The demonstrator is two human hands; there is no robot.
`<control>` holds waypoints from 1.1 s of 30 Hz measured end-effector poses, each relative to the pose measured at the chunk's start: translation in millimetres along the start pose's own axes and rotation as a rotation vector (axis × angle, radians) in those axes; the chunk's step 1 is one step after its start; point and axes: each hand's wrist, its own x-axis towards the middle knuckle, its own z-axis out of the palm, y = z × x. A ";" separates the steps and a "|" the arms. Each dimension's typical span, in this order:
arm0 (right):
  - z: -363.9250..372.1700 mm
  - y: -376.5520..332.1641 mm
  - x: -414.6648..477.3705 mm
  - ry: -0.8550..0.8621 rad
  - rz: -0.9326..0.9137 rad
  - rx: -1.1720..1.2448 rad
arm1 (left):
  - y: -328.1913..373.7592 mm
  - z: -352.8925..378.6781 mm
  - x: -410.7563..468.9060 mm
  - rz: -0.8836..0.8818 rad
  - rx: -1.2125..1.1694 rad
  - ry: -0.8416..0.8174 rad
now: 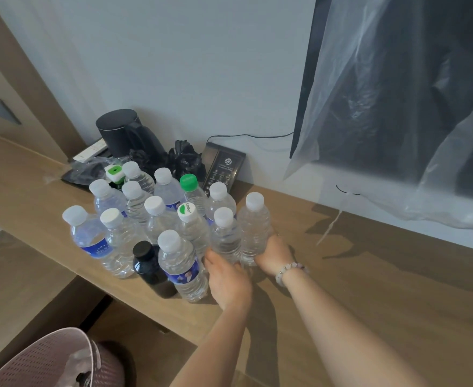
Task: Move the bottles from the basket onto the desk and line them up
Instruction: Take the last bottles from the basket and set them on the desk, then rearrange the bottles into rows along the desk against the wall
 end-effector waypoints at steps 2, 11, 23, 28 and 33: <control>0.5 1.2 -0.3 -0.012 -0.011 -0.032 | -4.7 1.0 0.5 0.020 -0.017 0.003; 1.4 0.1 -12.5 -0.053 0.055 -0.092 | -10.5 0.2 -13.3 0.045 -0.061 -0.062; 56.4 -7.2 -95.3 0.014 0.103 -0.301 | -83.6 -40.2 -20.7 0.369 0.194 -0.306; 103.2 -31.4 -133.1 -0.067 -0.089 -0.454 | -139.4 -86.3 -20.0 0.438 0.478 -0.278; 173.5 -88.7 -148.5 -0.231 -0.418 -0.512 | -212.4 -158.2 7.8 0.236 0.436 -0.069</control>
